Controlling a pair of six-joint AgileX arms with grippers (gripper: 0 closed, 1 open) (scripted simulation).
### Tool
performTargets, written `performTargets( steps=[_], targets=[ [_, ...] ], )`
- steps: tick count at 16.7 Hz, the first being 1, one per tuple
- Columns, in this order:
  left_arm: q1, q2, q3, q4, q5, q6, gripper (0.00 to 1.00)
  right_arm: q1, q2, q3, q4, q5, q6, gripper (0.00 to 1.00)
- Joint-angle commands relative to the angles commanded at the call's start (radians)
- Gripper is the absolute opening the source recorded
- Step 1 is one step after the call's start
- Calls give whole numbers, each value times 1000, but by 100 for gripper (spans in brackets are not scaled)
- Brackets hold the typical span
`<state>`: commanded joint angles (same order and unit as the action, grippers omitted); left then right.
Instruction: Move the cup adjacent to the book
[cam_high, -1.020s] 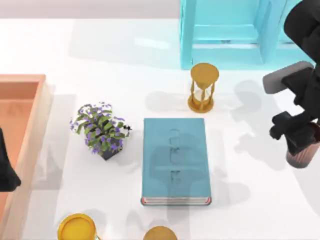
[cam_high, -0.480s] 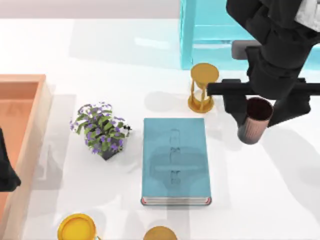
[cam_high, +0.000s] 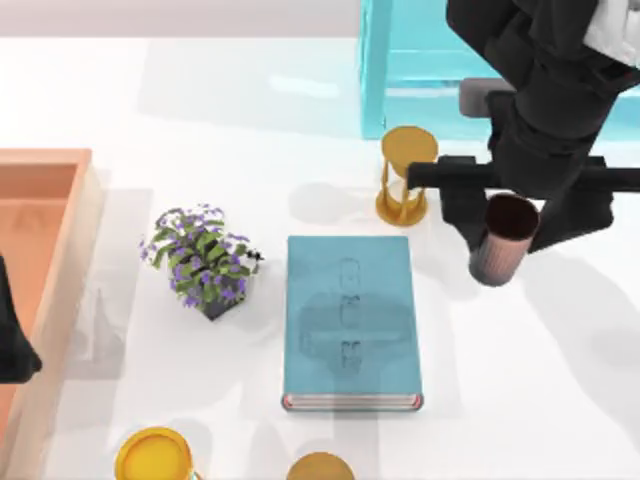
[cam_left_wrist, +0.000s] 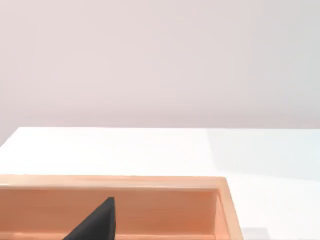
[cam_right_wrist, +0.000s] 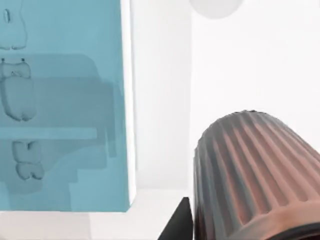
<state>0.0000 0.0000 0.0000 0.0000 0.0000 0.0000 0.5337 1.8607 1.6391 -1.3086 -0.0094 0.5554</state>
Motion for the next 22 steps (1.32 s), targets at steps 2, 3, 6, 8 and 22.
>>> performTargets(
  steps=[2,3,6,8,22],
  targets=[
    [0,0,0,0,0,0,100,3,5,-40,46,2,-2,0],
    [0,0,0,0,0,0,100,4,9,-66,75,2,-2,0],
    [0,0,0,0,0,0,100,6,25,-150,173,1,0,0],
    [0,0,0,0,0,0,100,7,32,-190,221,1,2,0],
    [0,0,0,0,0,0,100,8,33,-201,234,1,2,68]
  ],
)
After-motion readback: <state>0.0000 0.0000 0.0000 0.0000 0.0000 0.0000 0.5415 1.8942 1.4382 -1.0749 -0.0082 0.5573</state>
